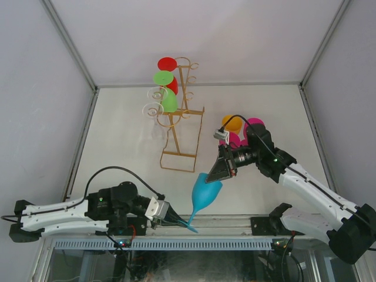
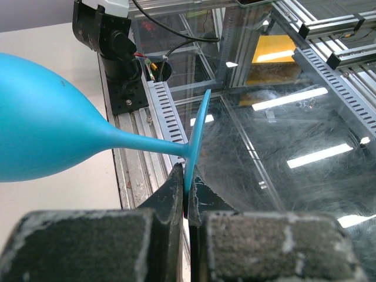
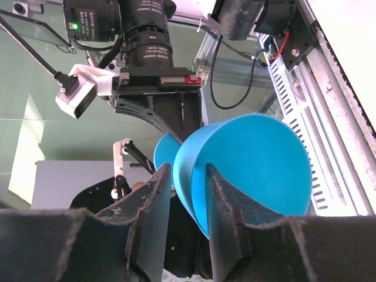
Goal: Take the wine glass off the wine glass rack
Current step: Place the wine glass at the center of the board.
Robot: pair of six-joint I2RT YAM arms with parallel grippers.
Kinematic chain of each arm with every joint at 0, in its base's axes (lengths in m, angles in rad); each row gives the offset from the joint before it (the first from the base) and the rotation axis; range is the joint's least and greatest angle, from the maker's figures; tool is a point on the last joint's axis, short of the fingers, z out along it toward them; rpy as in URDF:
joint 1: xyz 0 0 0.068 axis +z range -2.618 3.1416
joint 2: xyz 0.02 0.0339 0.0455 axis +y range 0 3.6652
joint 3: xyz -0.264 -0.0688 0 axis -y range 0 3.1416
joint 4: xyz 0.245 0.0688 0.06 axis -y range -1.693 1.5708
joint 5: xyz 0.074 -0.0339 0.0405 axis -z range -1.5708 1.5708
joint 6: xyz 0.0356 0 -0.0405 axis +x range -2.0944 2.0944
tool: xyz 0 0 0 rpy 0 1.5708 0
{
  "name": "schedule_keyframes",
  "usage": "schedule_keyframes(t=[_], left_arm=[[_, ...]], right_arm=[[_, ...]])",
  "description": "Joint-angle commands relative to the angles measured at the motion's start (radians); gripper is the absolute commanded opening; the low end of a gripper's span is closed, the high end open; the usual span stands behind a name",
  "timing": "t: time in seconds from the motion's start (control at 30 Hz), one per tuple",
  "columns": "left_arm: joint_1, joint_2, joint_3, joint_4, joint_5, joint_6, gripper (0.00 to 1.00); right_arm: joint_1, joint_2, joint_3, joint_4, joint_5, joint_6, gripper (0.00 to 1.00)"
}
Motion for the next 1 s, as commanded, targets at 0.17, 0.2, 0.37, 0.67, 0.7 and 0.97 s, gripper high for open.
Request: schedule_keyframes(t=[0.17,0.2,0.37,0.67,0.7,0.97], left_arm=[[0.0,0.034,0.05,0.003,-0.039,0.005,0.0],[0.0,0.032,0.051,0.003,-0.042,0.005,0.0],[0.0,0.03,0.05,-0.005,-0.062,0.002,0.0],[0.0,0.022,0.05,-0.024,-0.091,0.001,0.0],[0.0,0.019,0.05,-0.026,-0.092,0.002,0.0],[0.0,0.018,0.053,-0.032,-0.098,0.004,0.02]], right_arm=[[-0.007,-0.026,0.042,0.092,-0.061,0.014,0.24],[-0.006,-0.027,0.041,0.09,-0.062,0.014,0.23],[-0.005,-0.027,0.041,0.085,-0.063,0.011,0.19],[-0.004,-0.031,0.042,0.125,-0.076,0.017,0.02],[-0.003,-0.032,0.042,0.123,-0.071,0.017,0.0],[-0.002,-0.046,0.041,0.153,-0.059,0.035,0.0]])
